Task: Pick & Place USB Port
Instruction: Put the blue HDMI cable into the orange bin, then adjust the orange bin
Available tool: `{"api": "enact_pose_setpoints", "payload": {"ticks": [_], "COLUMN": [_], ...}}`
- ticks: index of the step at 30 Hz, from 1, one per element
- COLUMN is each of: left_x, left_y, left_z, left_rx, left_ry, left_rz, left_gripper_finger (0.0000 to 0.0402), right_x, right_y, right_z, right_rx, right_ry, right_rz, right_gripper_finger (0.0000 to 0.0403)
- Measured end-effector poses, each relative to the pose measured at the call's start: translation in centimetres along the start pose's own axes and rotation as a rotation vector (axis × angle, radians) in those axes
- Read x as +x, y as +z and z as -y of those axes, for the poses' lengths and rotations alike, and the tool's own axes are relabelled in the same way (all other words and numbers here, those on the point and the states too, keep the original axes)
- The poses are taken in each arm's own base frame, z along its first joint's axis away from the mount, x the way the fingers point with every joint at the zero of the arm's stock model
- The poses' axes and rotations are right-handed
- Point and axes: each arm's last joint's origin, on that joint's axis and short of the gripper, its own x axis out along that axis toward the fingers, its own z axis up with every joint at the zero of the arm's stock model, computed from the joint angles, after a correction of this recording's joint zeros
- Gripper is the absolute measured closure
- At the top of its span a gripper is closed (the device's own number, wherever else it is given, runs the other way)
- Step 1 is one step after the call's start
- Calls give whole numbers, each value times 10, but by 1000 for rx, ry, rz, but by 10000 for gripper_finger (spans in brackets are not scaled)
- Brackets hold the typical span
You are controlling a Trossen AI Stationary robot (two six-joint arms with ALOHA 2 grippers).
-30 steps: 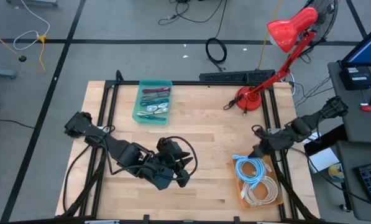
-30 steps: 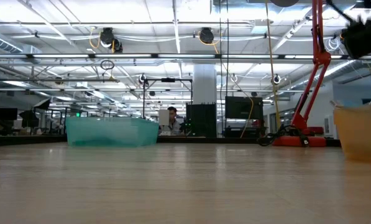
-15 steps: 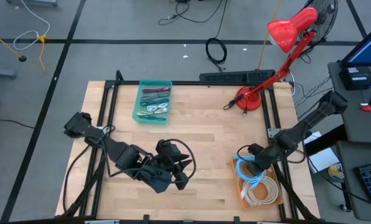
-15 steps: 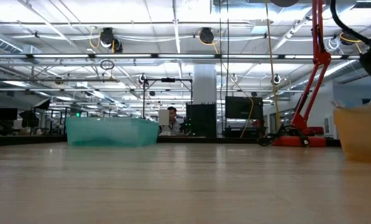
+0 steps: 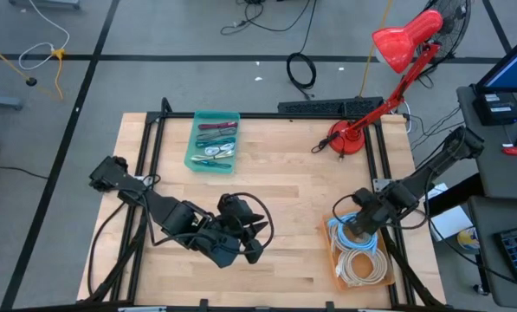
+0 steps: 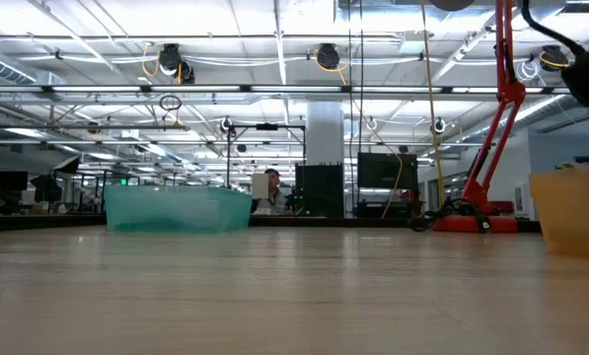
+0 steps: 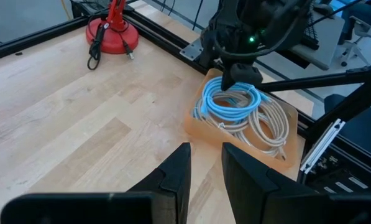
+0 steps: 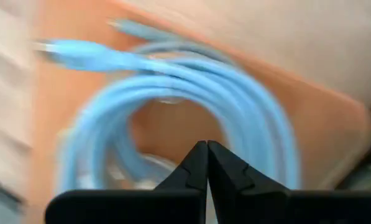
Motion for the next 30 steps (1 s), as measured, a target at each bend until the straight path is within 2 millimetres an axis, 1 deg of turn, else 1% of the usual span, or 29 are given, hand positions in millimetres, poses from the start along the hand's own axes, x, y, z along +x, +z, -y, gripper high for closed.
{"api": "enact_pose_setpoints", "payload": {"ticks": [6,12,16,18,20,22,26,28,30], "left_x": [0,1,4,5,5,5,5,6,9], "left_y": [0,1,3,3,3,3,3,4,6], "left_z": [0,-1,-3,-3,-3,-3,-3,-4,-6], "left_rx": [2,4,7,7,15,16,16,16,12], "left_ry": [2,4,-6,-12,-18,-20,-16,-9,-1], "left_rz": [3,2,-20,-31,-40,-43,-38,-34,-32], "left_gripper_finger": [309,309,309,309,309,309,309,309,309], "right_x": [0,-6,-15,-18,-18,-15,-7,-5,-5], "right_y": [0,-3,-10,-17,-25,-34,-43,-44,-42], "right_z": [-17,-38,-54,-58,-57,-50,-38,-40,-47], "right_rx": [-11,-30,-139,-188,-203,-199,-132,-113,-106], "right_ry": [161,391,583,633,623,560,427,433,484], "right_rz": [43,33,-70,-156,-219,-242,-204,-170,-131], "right_gripper_finger": [403,403,403,403,403,403,403,403,403]}}
